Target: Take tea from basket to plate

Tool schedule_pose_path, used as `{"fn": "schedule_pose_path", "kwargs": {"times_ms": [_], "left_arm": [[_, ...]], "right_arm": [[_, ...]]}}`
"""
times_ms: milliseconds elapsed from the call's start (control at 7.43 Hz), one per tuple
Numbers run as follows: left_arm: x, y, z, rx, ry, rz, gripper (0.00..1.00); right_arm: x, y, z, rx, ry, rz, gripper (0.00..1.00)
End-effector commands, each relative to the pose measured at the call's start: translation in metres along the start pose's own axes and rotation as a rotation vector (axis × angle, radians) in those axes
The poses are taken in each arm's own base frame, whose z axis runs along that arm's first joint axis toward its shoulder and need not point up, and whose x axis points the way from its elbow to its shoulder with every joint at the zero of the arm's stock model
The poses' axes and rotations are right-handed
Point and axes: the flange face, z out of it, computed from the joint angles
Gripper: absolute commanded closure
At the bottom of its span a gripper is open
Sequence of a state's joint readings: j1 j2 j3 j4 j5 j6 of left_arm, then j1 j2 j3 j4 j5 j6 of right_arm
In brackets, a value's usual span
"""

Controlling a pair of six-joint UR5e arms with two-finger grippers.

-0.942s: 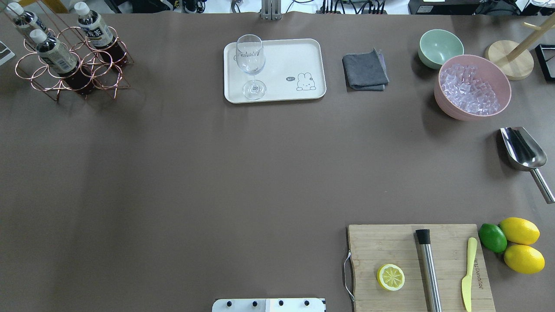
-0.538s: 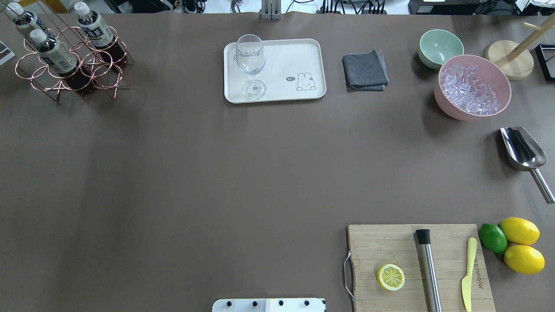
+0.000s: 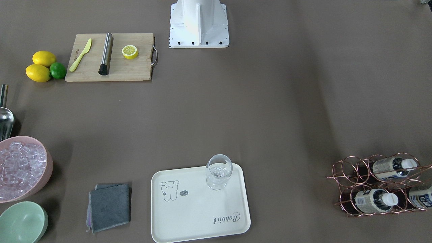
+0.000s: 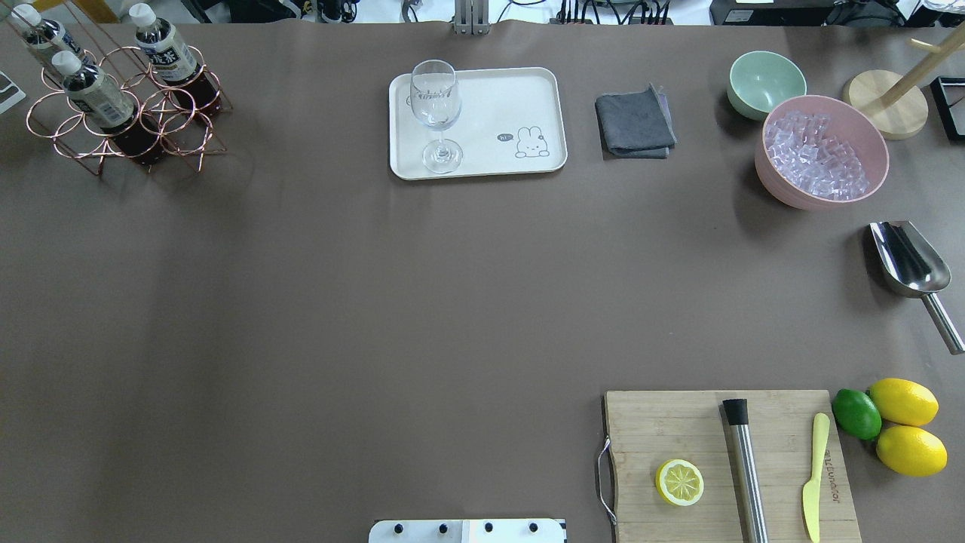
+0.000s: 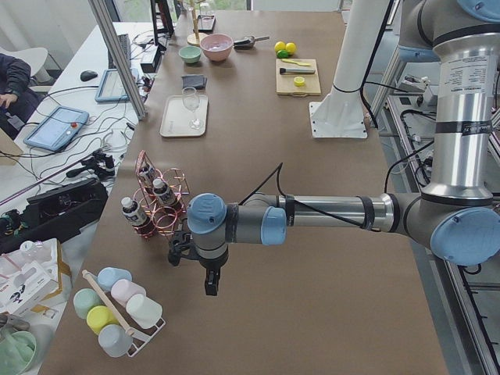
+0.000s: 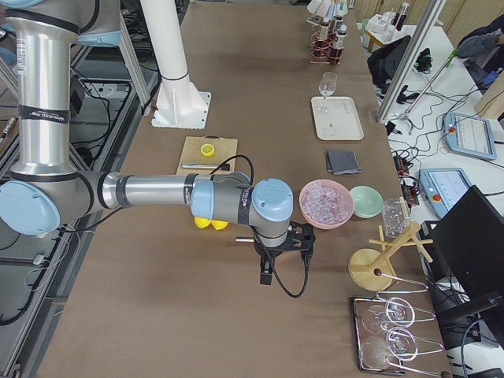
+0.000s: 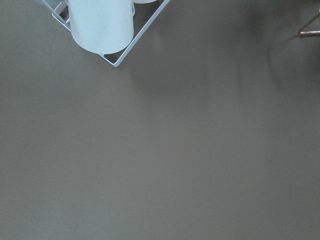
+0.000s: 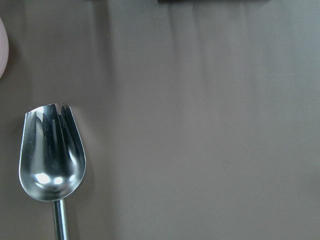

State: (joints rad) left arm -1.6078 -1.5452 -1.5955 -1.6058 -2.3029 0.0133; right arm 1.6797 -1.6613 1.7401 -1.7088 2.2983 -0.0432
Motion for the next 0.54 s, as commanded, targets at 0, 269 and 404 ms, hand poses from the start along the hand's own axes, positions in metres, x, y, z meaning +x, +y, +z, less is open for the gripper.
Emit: {"fn": "schedule_pose_path", "kwargs": {"times_ms": [0, 269, 404], "left_arm": [[0.0054, -0.0084, -0.0061, 0.012, -0.001, 0.004, 0.02], [0.0042, -0.0081, -0.0044, 0.009, 0.003, 0.001, 0.02], [0.0052, -0.0083, -0.0055, 0.011, 0.003, 0.003, 0.03]], "right_arm": [[-0.0014, -0.0001, -0.0015, 0.003, -0.001, -0.002, 0.0], [0.0048, 0.0006, 0.0052, -0.011, 0.001, 0.007, 0.0], [0.0032, 0.0004, 0.0036, -0.007, 0.0, 0.005, 0.0]]}}
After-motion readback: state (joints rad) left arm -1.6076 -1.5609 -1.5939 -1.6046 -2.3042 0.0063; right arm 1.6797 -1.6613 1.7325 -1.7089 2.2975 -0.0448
